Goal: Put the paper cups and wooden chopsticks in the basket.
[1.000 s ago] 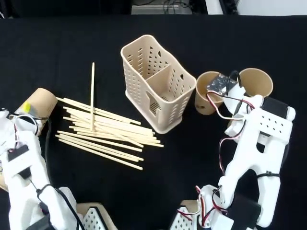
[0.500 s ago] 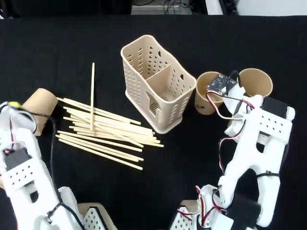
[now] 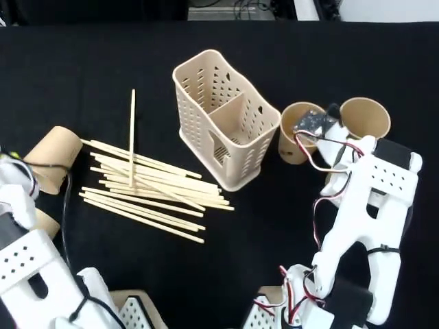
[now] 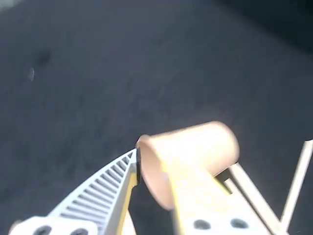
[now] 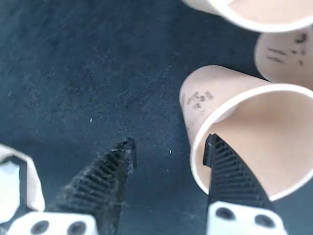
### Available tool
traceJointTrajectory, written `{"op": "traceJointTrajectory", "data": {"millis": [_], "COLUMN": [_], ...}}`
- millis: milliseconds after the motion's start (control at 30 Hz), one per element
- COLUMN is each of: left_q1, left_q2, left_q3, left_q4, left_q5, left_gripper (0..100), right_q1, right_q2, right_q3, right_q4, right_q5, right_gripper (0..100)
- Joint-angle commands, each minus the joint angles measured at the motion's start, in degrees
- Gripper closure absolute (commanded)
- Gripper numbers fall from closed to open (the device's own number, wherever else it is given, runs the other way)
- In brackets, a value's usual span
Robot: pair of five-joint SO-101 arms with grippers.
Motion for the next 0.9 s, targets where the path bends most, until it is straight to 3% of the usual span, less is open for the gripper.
{"op": "traceJointTrajectory", "data": {"millis": [0, 100, 167, 300, 467, 567, 867], "left_q1": [-1.19, -0.84, -0.92, -1.01, -1.27, -1.27, -1.36], "left_q2": [-0.18, -0.35, -0.18, -0.18, -0.18, -0.79, -0.79], "left_q3": [10.15, 17.27, 18.59, 18.68, 19.12, 16.75, 8.04], "left_q4": [-10.64, -20.13, -21.98, -21.80, -21.27, -14.77, -0.09], "left_q5": [2.11, 2.46, 3.87, 5.63, 5.27, 5.19, 5.10], "left_gripper": [72, 74, 74, 74, 74, 74, 74], "right_q1": [-0.18, -0.62, -0.62, -0.09, 3.87, 5.63, -0.53], "right_q2": [-1.10, -1.10, -1.10, 1.10, 7.52, 9.71, -4.70], "right_q3": [-2.59, -2.59, -2.59, -1.98, -2.33, -2.95, -22.99], "right_q4": [1.14, 1.32, 1.41, -2.29, -12.40, -15.21, 14.33], "right_q5": [4.66, 4.66, 4.66, 4.66, 4.66, 4.66, 4.57], "right_gripper": [76.4, 76.4, 76.6, 78.3, 92.1, 98.8, 98.7]}}
